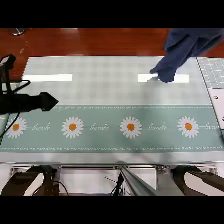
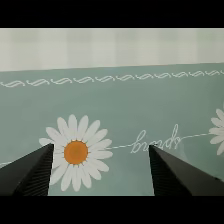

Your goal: Fold the shirts.

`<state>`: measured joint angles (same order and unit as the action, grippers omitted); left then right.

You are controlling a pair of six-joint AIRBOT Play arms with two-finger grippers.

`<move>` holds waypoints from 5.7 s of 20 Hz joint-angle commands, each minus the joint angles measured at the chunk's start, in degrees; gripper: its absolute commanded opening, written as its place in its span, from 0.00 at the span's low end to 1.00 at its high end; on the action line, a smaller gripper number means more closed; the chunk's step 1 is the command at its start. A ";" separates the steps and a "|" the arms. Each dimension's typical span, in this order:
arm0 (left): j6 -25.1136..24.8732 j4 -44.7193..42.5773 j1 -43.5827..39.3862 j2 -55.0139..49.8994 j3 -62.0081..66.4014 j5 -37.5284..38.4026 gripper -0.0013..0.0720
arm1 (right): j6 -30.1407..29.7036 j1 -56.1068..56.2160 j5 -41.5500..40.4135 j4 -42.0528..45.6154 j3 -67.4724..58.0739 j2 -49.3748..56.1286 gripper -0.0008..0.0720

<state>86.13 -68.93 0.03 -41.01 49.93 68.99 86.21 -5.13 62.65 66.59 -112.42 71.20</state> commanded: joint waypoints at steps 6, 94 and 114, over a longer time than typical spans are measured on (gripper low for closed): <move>0.92 6.58 -1.14 9.51 -10.43 -3.06 0.97 | -5.97 18.53 14.58 -0.52 -2.21 -9.46 0.05; -4.79 29.68 4.59 4.94 46.49 16.70 0.05 | 1.90 9.84 28.02 -2.32 15.82 -37.46 0.05; -16.28 45.92 -4.61 -25.79 -9.07 -31.28 0.06 | -10.86 9.07 -1.49 -25.38 34.77 14.69 0.06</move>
<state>70.35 -31.33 -2.20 -60.40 41.30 43.88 76.44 4.58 60.84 44.34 -70.81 76.53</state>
